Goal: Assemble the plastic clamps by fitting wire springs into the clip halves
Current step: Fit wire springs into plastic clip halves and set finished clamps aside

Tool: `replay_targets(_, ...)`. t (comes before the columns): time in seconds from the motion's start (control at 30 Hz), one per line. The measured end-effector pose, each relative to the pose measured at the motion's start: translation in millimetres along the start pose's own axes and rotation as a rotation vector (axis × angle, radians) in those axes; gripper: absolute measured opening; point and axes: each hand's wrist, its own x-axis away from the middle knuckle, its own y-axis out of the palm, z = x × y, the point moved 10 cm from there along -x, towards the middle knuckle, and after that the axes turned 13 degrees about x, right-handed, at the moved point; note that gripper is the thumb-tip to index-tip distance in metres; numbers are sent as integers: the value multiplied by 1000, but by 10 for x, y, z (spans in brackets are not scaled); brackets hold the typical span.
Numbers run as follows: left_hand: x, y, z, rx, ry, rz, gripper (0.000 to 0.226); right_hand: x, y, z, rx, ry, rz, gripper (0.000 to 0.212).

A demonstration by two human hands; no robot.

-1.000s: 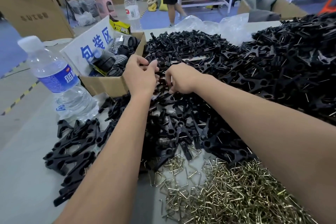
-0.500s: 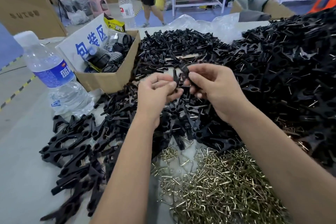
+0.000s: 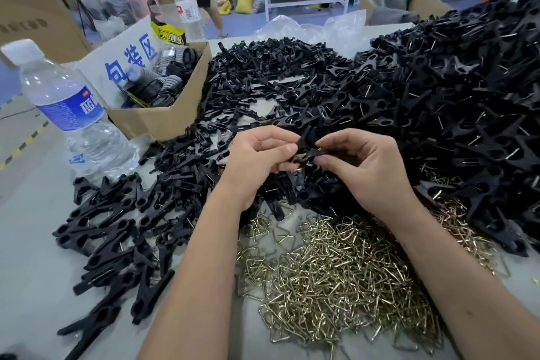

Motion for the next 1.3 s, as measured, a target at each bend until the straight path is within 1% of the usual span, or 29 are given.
replay_targets(0.17,-10,15,-16,-84,11,-16,17,9,0,14,76,-30,18,18)
replay_targets(0.5,-13,19,-19,-117,24,-19,18,11,17,18,74,12,-4,17)
replay_targets(0.7,-19,71,5,-207,72,-64,17,22,10,16,112,25,-7,16)
replay_targets(0.77,-8,76,20,-201,78,-88,16,30,4,21,121,41,6,15)
replay_targets(0.8,2,88,27,-198,76,-115,17,31,-5,21,124,49,19,14)
replay_targets(0.87,16,112,39,-239,92,-157,27,33,-35,29,119,66,50,12)
replay_targets(0.93,8,108,56,-298,126,-133,37,33,-55,20,123,72,69,11)
replay_targets(1.0,-13,86,75,-312,163,-95,35,33,-37,-11,126,84,64,12)
replay_targets(1.1,-35,-48,145,-323,215,-8,33,18,-71,-119,226,81,61,24)
replay_targets(1.13,-45,-130,180,-320,235,38,33,2,-77,-202,287,46,34,25)
replay_targets(1.17,-49,-215,217,-315,258,86,33,-11,-27,-304,346,-7,-44,20)
replay_targets(1.2,-48,-280,249,-305,280,122,33,-4,87,-395,404,-58,-180,15)
replay_targets(1.23,-43,-330,273,-293,298,151,32,44,250,-460,464,-91,-357,12)
replay_targets(1.27,-38,-367,284,-284,307,177,31,133,419,-486,541,-105,-536,11)
replay_targets(1.3,-35,-394,286,-281,309,197,30,228,553,-480,650,-113,-674,10)
